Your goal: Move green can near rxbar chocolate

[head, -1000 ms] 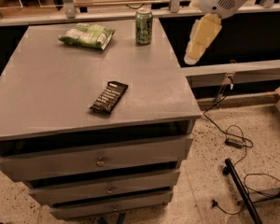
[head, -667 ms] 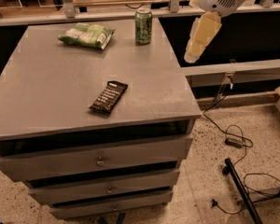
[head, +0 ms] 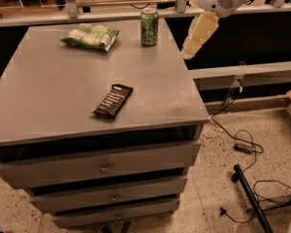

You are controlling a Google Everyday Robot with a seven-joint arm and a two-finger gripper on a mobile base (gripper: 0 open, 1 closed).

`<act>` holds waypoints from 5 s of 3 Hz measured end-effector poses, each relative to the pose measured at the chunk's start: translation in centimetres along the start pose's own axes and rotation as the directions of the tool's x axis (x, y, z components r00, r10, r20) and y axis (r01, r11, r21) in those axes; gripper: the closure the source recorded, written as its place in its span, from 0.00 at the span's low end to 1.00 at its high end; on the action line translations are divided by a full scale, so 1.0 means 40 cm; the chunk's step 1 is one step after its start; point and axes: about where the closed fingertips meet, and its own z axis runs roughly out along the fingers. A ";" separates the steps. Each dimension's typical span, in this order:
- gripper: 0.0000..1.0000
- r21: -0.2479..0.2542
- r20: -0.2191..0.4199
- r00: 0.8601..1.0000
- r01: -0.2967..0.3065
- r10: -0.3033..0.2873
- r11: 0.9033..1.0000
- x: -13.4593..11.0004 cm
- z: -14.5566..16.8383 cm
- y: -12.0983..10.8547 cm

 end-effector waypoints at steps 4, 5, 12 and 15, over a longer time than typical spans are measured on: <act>0.00 0.074 0.469 0.834 -0.364 0.290 0.928 -0.099 0.362 -0.437; 0.00 0.054 0.523 0.795 -0.389 0.306 0.920 -0.136 0.399 -0.462; 1.00 -0.300 0.625 0.769 0.074 0.138 0.951 -0.353 0.336 -0.059; 0.76 -0.415 0.614 0.787 0.266 0.052 0.870 -0.469 0.406 0.170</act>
Offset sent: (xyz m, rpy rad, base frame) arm 0.1924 0.0272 -0.0227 0.3886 -0.1257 -0.1542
